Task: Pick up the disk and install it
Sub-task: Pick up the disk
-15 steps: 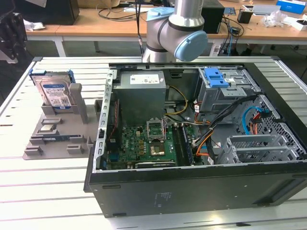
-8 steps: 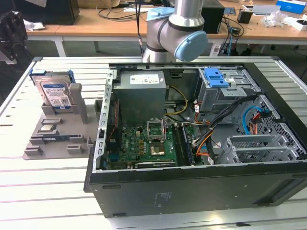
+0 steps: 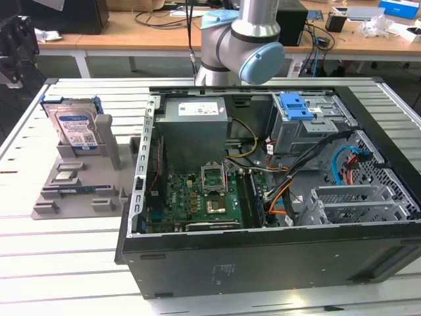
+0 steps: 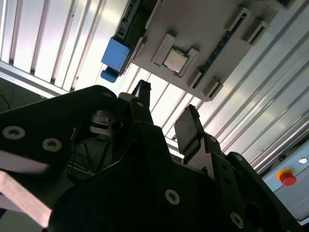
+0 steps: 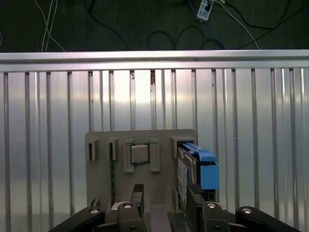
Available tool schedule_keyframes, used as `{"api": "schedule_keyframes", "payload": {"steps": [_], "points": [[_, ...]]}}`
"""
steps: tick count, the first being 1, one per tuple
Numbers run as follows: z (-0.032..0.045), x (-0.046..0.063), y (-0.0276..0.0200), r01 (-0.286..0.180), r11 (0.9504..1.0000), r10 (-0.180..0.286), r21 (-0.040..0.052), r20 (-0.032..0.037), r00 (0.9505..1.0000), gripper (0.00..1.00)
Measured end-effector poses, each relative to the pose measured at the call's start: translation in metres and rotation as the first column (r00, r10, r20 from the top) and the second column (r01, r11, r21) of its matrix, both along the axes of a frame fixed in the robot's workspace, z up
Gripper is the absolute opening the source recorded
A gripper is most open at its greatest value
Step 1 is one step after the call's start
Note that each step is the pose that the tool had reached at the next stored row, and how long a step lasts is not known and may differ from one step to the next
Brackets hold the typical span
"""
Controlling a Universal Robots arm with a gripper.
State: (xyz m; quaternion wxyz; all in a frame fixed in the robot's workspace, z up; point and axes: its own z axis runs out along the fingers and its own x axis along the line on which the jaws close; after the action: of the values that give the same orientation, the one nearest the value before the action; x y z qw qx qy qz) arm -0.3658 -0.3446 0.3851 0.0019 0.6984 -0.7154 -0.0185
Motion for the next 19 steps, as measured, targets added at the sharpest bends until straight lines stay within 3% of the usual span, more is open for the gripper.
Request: {"api": "schedule_keyframes", "payload": {"steps": [3,11,19], "points": [[0.0,0.0,0.0036,0.0,1.0,0.0,0.0,0.0,1.0,0.48],[-0.0011,0.0,0.0253,0.0,1.0,0.0,0.0001,0.0001,1.0,0.48],[-0.0031,0.0,0.0314,0.0,1.0,0.0,0.0001,0.0002,1.0,0.48]]}}
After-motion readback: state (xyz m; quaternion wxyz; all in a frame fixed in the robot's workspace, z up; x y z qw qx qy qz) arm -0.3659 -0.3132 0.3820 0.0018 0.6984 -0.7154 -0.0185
